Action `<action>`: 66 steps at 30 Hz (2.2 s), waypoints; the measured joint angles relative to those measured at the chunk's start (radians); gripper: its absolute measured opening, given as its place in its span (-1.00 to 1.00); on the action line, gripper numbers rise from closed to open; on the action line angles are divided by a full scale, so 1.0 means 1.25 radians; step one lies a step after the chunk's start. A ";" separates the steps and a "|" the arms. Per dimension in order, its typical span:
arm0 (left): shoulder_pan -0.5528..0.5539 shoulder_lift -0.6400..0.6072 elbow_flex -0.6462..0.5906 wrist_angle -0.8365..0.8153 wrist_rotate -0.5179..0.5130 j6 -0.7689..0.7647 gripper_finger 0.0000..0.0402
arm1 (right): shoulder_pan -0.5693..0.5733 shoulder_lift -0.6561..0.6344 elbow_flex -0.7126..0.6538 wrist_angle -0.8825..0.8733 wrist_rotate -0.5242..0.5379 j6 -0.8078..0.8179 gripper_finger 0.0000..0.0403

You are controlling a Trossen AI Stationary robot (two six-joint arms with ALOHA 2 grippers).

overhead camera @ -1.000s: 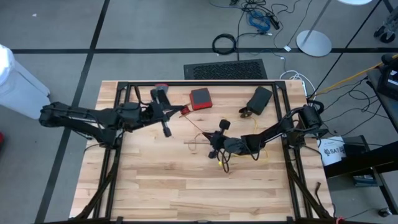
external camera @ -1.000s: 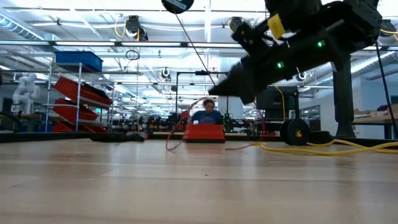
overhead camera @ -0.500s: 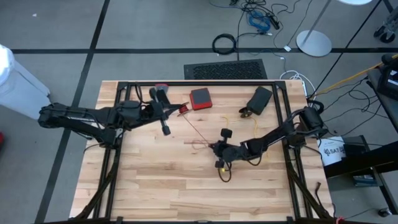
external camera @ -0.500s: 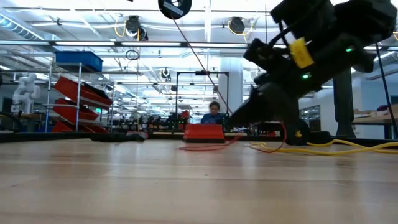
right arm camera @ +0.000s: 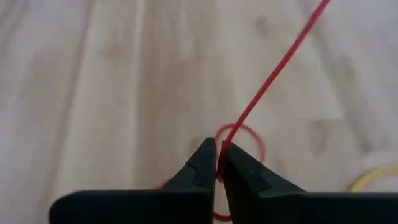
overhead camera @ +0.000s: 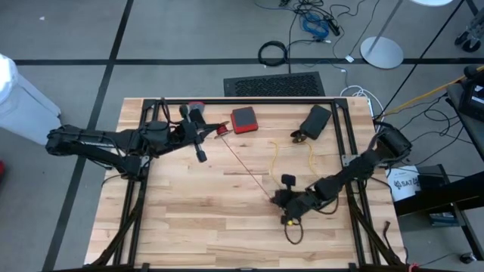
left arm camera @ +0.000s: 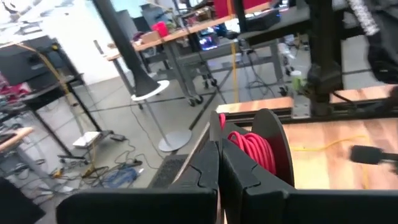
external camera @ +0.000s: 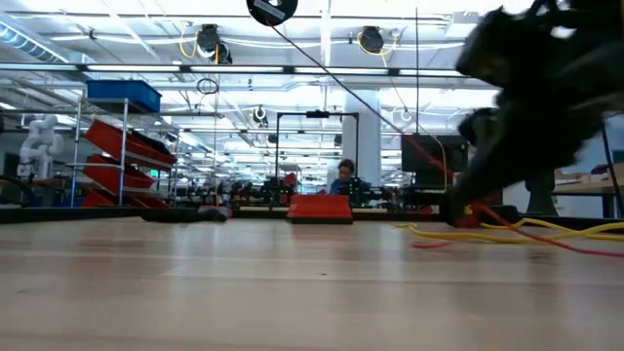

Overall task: Coil cords
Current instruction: Coil the red wire onto the spool

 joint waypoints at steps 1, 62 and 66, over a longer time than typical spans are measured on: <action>0.001 -0.002 0.000 0.000 -0.004 0.002 -1.00 | 0.013 -0.006 -0.001 -0.016 -0.008 0.022 -0.90; 0.015 0.002 -0.003 -0.019 0.016 -0.005 -1.00 | -0.112 0.022 0.004 0.239 -0.131 -0.037 -0.72; 0.015 0.002 -0.003 -0.019 0.015 -0.006 -1.00 | -0.153 0.101 0.004 0.312 -0.194 -0.029 -0.72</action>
